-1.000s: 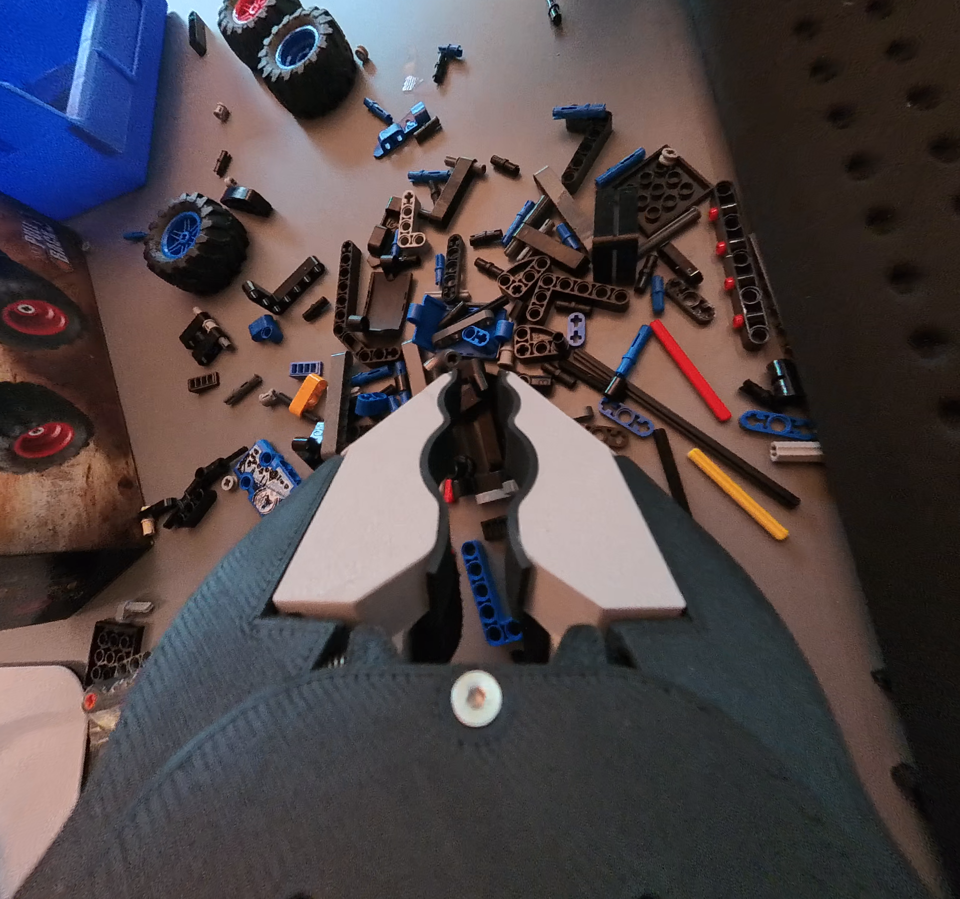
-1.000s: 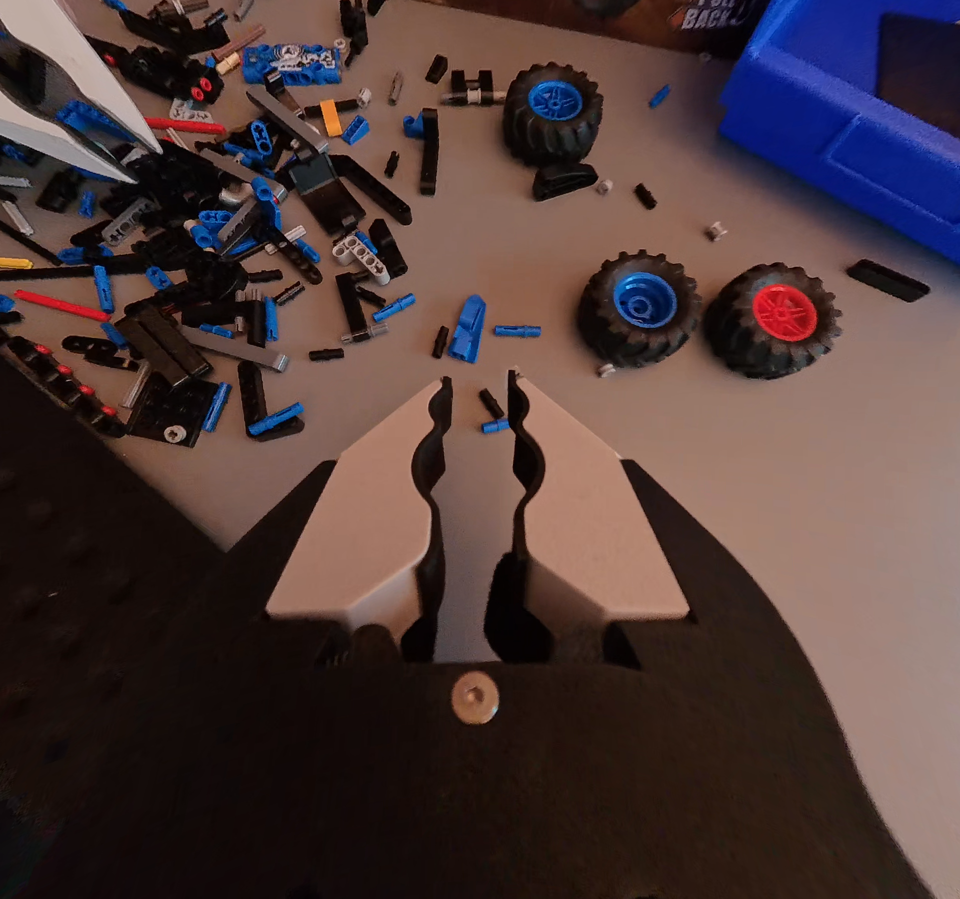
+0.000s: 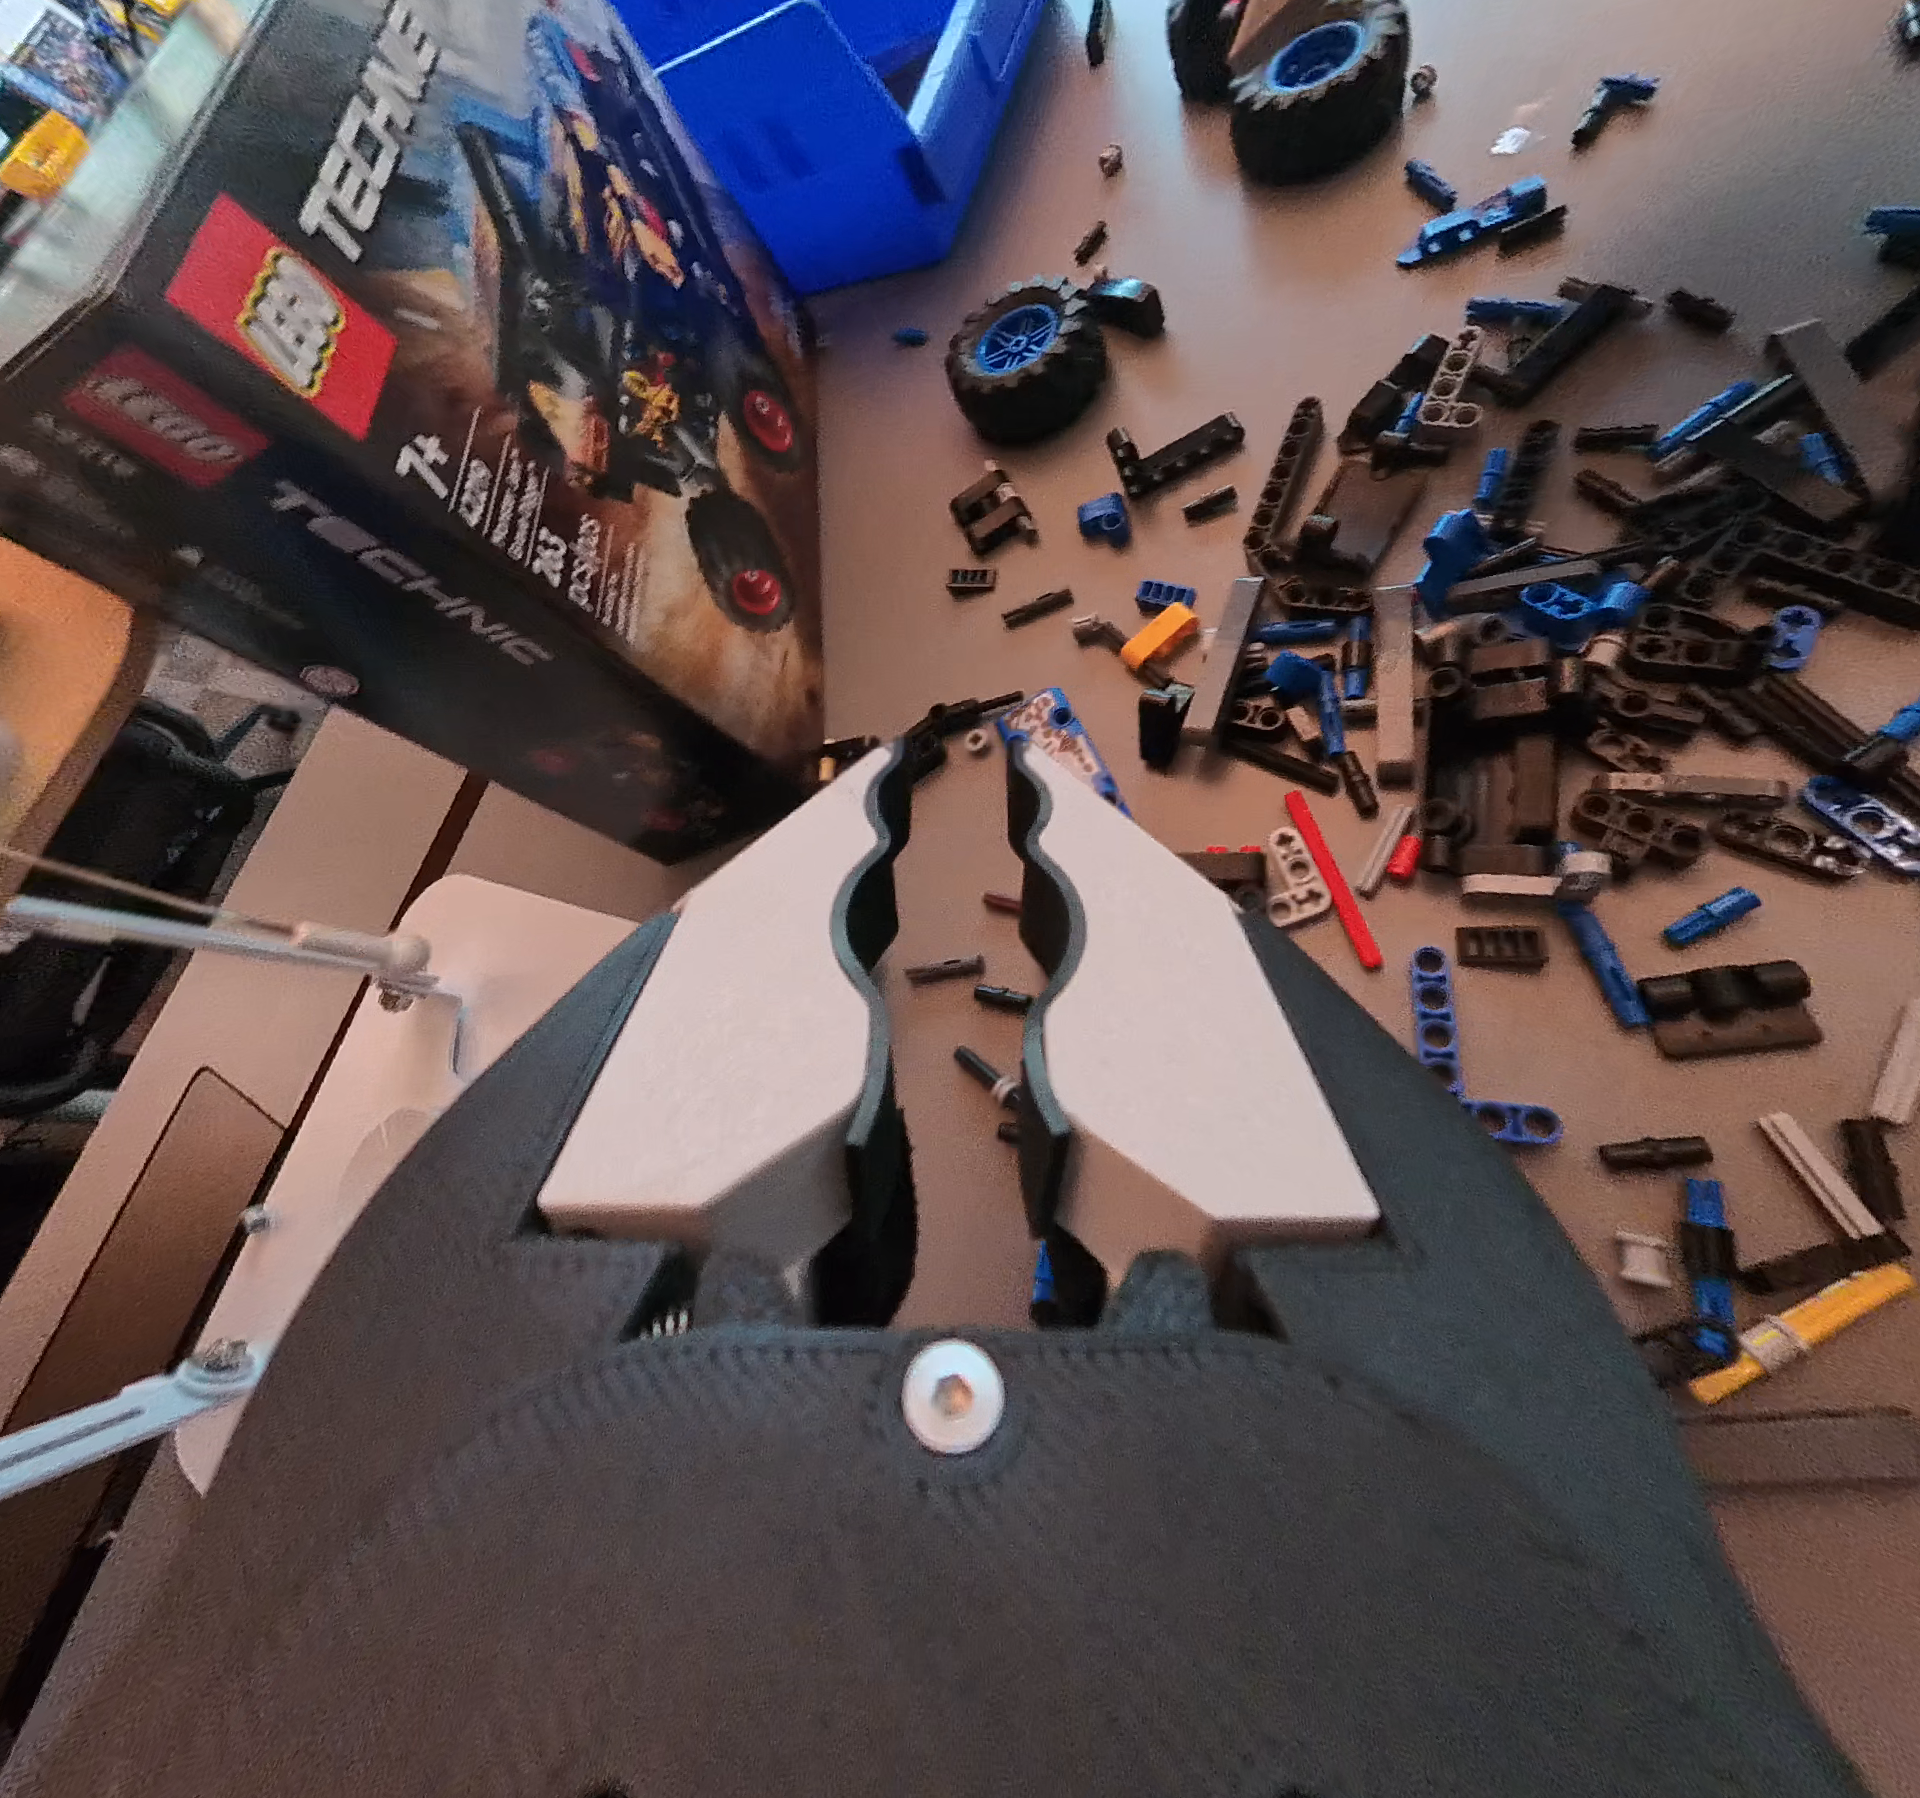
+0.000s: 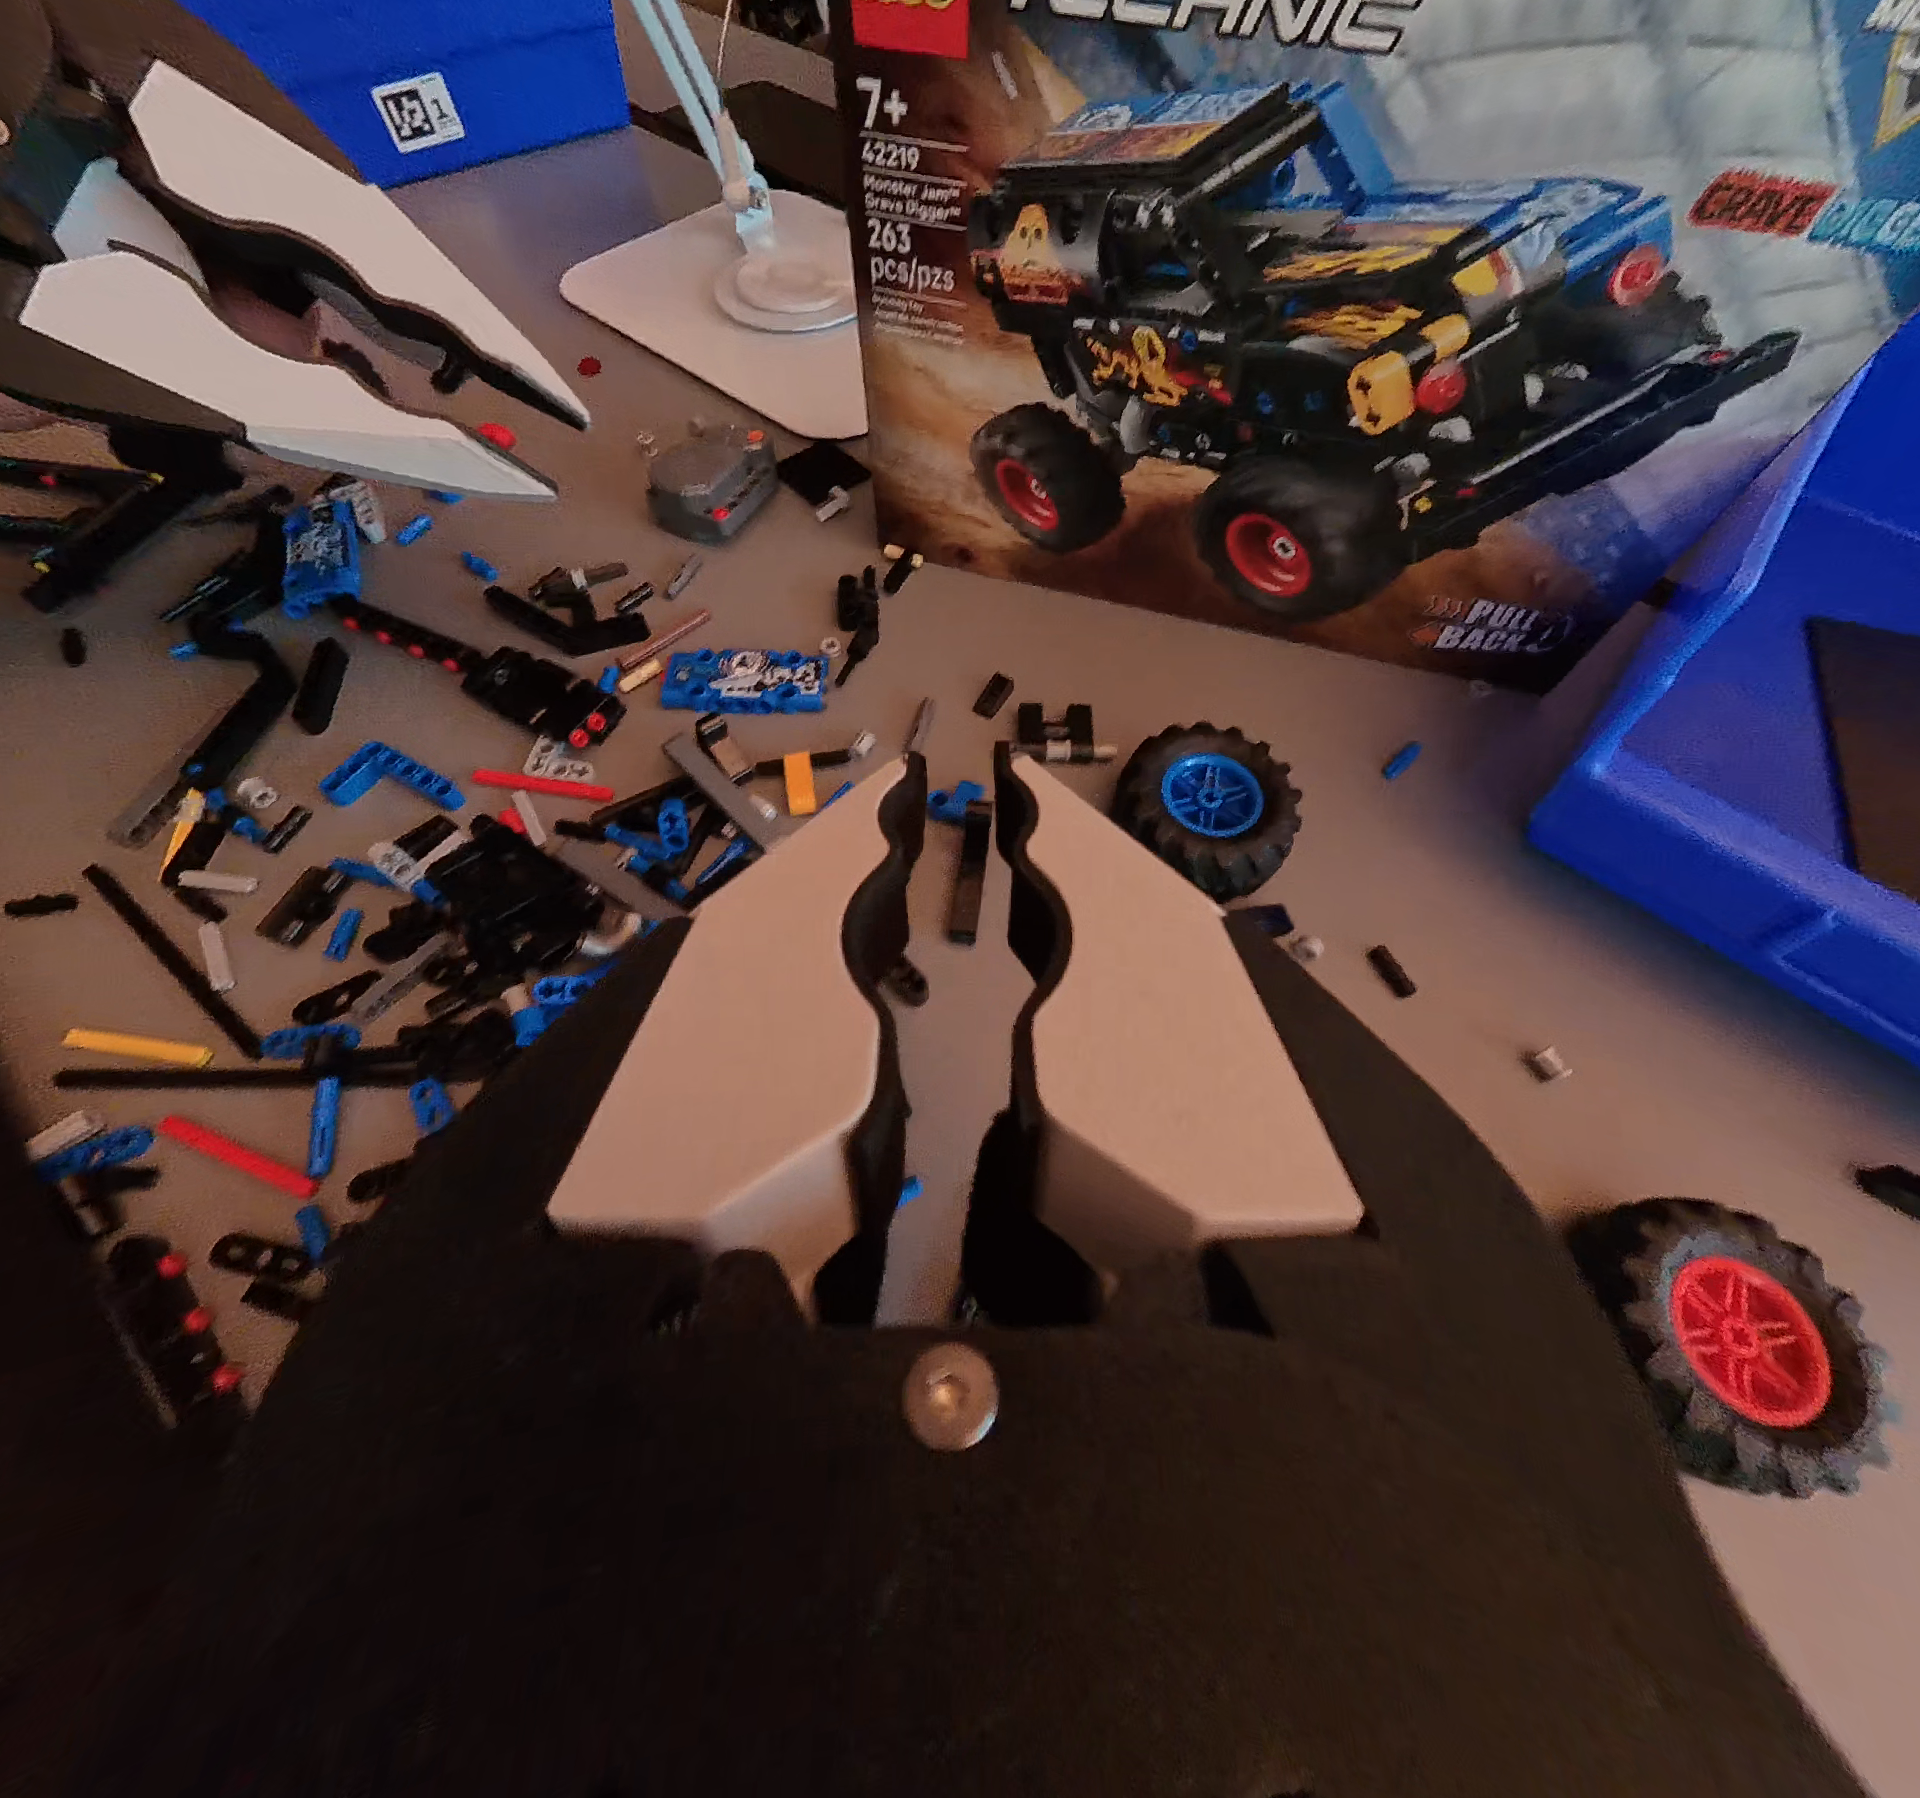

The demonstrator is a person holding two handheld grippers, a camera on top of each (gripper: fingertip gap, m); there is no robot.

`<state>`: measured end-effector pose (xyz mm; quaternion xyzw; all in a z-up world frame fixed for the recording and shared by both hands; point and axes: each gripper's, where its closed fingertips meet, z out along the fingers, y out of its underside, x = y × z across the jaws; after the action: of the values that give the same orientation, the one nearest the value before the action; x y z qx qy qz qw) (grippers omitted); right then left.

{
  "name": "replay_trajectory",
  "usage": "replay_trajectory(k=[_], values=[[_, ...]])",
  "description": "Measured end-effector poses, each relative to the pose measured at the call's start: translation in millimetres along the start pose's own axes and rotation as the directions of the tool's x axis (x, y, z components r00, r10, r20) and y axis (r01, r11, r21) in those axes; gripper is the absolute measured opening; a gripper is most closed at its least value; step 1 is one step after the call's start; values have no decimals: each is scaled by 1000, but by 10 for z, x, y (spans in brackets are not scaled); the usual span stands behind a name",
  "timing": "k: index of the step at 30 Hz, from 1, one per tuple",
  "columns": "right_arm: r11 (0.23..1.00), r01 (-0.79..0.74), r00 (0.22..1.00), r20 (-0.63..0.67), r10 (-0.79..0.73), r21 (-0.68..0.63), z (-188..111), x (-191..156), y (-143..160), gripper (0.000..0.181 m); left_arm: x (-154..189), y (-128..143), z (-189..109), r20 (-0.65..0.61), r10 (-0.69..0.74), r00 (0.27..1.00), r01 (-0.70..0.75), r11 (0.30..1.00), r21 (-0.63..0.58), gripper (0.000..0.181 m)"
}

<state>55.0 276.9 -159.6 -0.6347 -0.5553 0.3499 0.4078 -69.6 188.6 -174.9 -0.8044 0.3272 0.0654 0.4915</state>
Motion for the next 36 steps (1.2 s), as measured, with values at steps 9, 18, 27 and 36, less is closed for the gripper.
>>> replay_trajectory(k=[9, 18, 27, 36], values=[[996, 83, 992, 96, -79, -37, 393, -234, -137, 20, 24, 242, -59, -56, -28, 998, 23, 994, -104, 21], [954, 250, 964, 134, -229, -168, 733, -436, 202, 19, 308, 590, -192, -226, -109, 968, 54, 971, -234, 22], [960, 232, 969, 126, -213, -160, 672, -426, 228, 19, 472, 651, -83, -277, -86, 957, 12, 966, -258, 25], [966, 216, 972, 127, -199, -142, 618, -399, 232, 19, 404, 810, -347, -282, -220, 934, 128, 942, -311, 25]])
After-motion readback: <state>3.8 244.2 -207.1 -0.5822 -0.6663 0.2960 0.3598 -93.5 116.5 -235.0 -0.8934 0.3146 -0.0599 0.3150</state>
